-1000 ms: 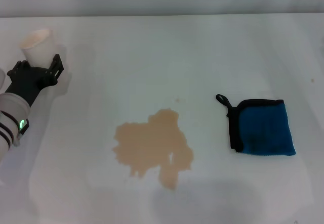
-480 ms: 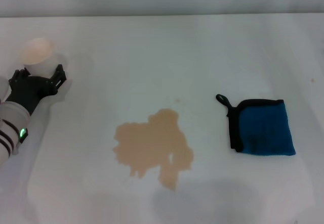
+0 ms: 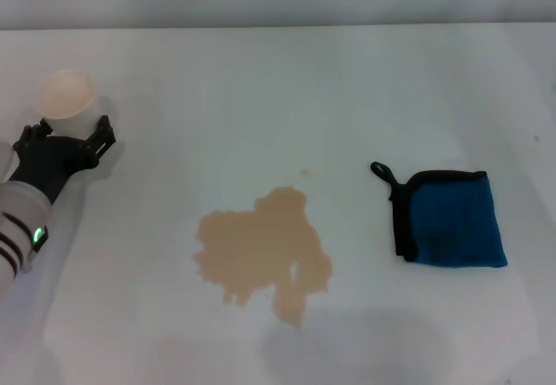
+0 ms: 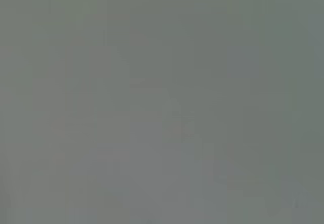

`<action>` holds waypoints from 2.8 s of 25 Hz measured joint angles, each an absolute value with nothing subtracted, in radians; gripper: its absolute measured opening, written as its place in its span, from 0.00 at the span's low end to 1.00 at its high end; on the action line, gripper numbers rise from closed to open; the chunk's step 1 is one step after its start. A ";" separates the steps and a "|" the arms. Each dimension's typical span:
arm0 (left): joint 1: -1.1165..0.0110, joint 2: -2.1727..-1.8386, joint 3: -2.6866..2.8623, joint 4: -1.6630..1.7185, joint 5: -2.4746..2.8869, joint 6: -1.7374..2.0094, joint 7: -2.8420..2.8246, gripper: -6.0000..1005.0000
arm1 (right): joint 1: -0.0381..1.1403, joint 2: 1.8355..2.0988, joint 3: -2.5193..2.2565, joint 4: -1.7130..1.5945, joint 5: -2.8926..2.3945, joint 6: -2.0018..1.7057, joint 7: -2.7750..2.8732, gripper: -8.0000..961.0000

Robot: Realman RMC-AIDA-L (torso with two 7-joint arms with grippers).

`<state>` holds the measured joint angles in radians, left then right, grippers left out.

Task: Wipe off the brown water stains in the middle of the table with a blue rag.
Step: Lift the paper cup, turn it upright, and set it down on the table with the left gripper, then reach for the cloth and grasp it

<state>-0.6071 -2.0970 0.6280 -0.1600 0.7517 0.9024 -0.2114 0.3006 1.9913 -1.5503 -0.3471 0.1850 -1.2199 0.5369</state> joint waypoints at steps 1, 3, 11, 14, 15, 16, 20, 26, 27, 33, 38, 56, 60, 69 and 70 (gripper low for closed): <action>-0.598 -2.097 0.627 -0.161 0.752 0.914 -0.214 0.87 | 0.301 1.991 -1.549 -0.345 0.186 -1.220 0.537 0.76; -0.577 -2.097 0.624 -0.162 0.752 0.958 -0.217 0.87 | 0.300 1.991 -1.542 -0.343 0.185 -1.221 0.537 0.76; -0.525 -2.095 0.622 -0.185 0.743 1.030 -0.227 0.86 | 0.284 1.990 -1.501 -0.350 0.182 -1.224 0.539 0.76; -0.523 -2.095 0.621 -0.185 0.746 1.031 -0.233 0.86 | 0.280 1.991 -1.496 -0.351 0.181 -1.224 0.539 0.76; -0.523 -2.095 0.621 -0.186 0.749 1.031 -0.234 0.86 | 0.280 1.991 -1.496 -0.351 0.181 -1.224 0.539 0.76; -0.523 -2.095 0.621 -0.186 0.749 1.031 -0.234 0.86 | 0.279 1.991 -1.496 -0.351 0.181 -1.224 0.539 0.76; -0.527 -2.096 0.624 -0.210 0.753 1.038 -0.331 0.86 | 0.277 1.990 -1.496 -0.349 0.180 -1.224 0.539 0.76; -0.514 -2.098 0.623 -0.255 0.816 1.143 -0.419 0.86 | 0.276 1.988 -1.500 -0.343 0.179 -1.224 0.538 0.76; -0.513 -2.098 0.623 -0.266 0.822 1.171 -0.419 0.86 | 0.276 1.988 -1.501 -0.343 0.179 -1.224 0.538 0.76; -0.489 -2.096 0.628 -0.286 0.889 1.329 -0.431 0.86 | 0.277 1.991 -1.504 -0.341 0.164 -1.218 0.540 0.76; -0.475 -2.091 0.630 -0.275 0.924 1.488 -0.480 0.86 | 0.276 1.991 -1.522 -0.341 0.140 -1.222 0.621 0.76; -0.294 -2.082 0.623 -0.059 0.769 1.612 -0.849 0.86 | 0.503 1.734 -1.516 -0.501 -0.756 -1.072 1.374 0.75; -0.289 -2.082 0.623 -0.065 0.749 1.594 -0.853 0.86 | 0.597 1.675 -1.466 -0.533 -1.085 -1.106 1.614 0.75; -0.268 -2.086 0.624 -0.075 0.730 1.586 -0.919 0.86 | 0.721 1.690 -1.314 -0.784 -1.844 -1.354 2.086 0.75; -0.267 -2.086 0.625 -0.076 0.728 1.585 -0.933 0.86 | 0.725 1.702 -1.311 -0.830 -1.915 -1.375 2.134 0.76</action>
